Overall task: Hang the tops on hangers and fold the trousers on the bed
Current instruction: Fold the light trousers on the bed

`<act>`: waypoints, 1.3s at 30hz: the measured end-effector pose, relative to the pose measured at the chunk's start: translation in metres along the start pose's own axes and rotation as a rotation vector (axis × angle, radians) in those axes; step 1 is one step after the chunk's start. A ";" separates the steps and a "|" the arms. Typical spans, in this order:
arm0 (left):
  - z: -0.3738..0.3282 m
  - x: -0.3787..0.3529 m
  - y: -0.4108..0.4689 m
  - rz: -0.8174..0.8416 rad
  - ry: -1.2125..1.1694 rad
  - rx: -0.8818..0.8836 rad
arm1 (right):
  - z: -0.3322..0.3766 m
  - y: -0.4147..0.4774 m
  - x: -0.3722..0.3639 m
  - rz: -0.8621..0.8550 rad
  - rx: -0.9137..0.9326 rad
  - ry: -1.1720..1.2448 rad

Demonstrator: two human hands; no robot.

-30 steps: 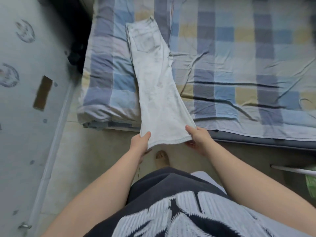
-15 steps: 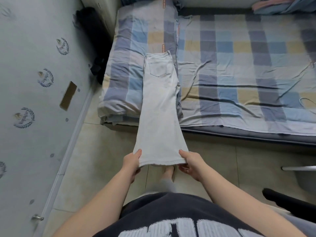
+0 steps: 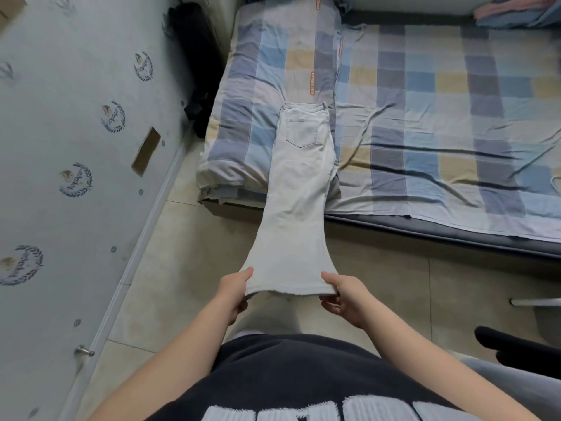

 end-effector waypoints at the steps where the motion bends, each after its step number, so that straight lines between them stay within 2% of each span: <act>1: -0.009 -0.007 0.003 0.013 -0.025 -0.005 | 0.012 0.003 0.001 -0.014 0.015 0.026; 6: -0.072 -0.050 0.034 0.063 -0.164 -0.008 | 0.090 0.031 0.008 -0.051 0.077 0.102; 11: -0.175 -0.107 0.085 0.112 -0.276 0.006 | 0.201 0.076 0.014 -0.105 0.118 0.170; 19: -0.364 -0.190 0.161 0.145 -0.244 0.051 | 0.403 0.141 0.017 -0.165 0.078 0.216; 23: -0.437 -0.233 0.213 0.151 -0.197 0.073 | 0.483 0.199 0.022 -0.186 0.051 0.230; 33: -0.549 -0.343 0.382 0.186 -0.085 -0.035 | 0.626 0.391 0.045 -0.170 0.094 0.090; 39: -0.559 -0.392 0.478 0.194 -0.112 -0.120 | 0.652 0.504 0.050 -0.135 0.133 0.026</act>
Point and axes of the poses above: each hand's wrist, its own y-axis towards the middle knuckle, its own x-axis out of the back of the hand, z = x × y, the point moved 1 cm from there along y, towards the middle knuckle, and after that the axes turned 10 degrees about -y, right-handed, at the moved point
